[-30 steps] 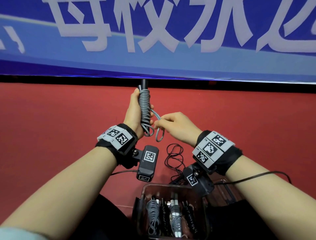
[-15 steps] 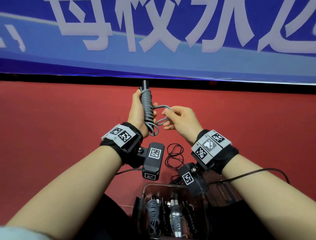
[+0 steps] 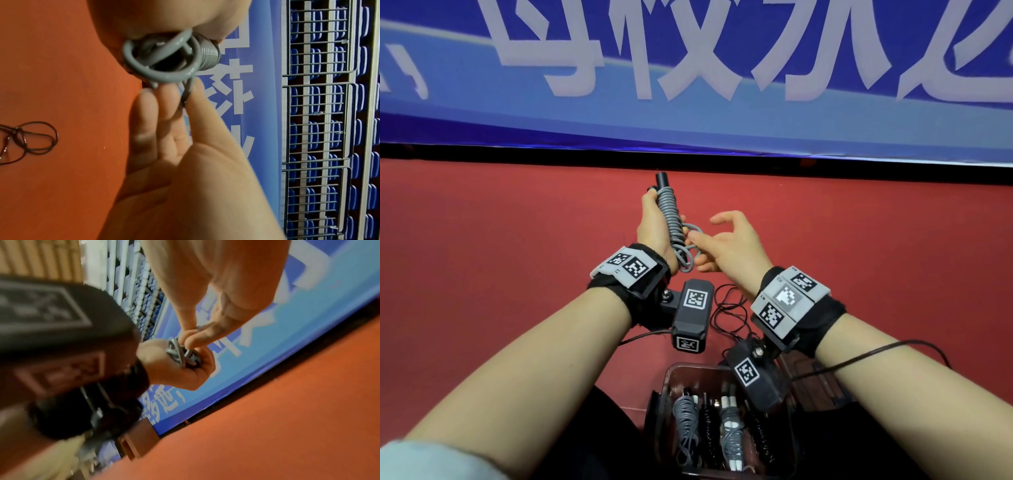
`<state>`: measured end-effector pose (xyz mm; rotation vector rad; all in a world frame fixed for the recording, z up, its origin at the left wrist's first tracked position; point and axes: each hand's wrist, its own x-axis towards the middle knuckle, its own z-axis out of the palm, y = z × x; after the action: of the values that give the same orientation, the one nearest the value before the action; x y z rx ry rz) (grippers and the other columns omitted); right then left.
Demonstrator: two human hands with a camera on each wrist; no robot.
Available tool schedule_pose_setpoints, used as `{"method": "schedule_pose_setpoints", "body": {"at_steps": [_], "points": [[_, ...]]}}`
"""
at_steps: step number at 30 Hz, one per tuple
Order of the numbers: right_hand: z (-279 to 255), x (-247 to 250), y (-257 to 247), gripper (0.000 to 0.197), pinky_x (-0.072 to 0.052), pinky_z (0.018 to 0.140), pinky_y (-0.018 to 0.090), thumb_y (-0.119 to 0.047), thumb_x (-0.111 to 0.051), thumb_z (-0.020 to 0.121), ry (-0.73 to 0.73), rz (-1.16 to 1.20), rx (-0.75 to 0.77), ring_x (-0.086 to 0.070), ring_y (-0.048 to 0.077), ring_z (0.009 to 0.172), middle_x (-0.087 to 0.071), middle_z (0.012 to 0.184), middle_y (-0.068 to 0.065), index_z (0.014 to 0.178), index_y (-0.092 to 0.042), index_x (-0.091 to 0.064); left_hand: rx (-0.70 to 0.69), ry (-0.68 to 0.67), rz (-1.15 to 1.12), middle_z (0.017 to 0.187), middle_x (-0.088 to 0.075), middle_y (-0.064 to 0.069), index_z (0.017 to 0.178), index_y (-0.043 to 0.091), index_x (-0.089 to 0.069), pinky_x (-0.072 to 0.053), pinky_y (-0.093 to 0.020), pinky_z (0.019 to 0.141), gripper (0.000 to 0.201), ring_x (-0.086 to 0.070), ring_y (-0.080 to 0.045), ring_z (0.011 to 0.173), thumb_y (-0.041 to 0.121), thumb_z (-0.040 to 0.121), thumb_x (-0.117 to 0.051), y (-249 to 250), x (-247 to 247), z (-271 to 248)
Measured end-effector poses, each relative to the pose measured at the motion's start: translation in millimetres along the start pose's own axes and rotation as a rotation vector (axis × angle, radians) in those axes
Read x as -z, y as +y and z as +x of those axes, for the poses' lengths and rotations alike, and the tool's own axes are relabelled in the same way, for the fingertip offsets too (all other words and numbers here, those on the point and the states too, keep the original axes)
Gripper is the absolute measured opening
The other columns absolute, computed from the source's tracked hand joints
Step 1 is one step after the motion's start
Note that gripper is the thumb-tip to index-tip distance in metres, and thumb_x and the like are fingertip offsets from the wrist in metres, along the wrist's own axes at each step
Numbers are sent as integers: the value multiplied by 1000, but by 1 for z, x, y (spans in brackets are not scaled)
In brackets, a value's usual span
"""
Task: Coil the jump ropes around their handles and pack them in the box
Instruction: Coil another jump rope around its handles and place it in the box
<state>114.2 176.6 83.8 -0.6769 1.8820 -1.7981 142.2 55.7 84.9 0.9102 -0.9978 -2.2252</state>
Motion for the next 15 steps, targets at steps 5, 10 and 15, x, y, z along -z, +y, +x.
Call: {"method": "schedule_pose_setpoints", "body": {"at_steps": [5,10,15], "points": [[-5,7,-3,3,-58,67,30,-16,-66,88,-100,-364,292,-68,18,64,-71,79,3,90,-15,-66,7,55,-52,54,-43,-2,71,11,-46,-38,-20,39,50,-42,-16,35,57,90,-48,4,4,5],[-7,10,-1,38,-54,72,20,-26,-81,75,-238,-570,342,-66,10,77,-65,98,-4,107,-18,-62,12,124,-61,49,-43,0,69,13,-47,-38,-22,44,48,-43,-17,33,58,83,-54,1,9,11],[-3,9,1,23,-54,67,21,-20,-76,76,-161,-608,389,-66,8,66,-67,76,-5,94,-21,-62,-18,141,-34,55,-45,-1,73,13,-48,-39,-21,44,47,-44,-16,33,58,86,-52,-2,6,10]]}}
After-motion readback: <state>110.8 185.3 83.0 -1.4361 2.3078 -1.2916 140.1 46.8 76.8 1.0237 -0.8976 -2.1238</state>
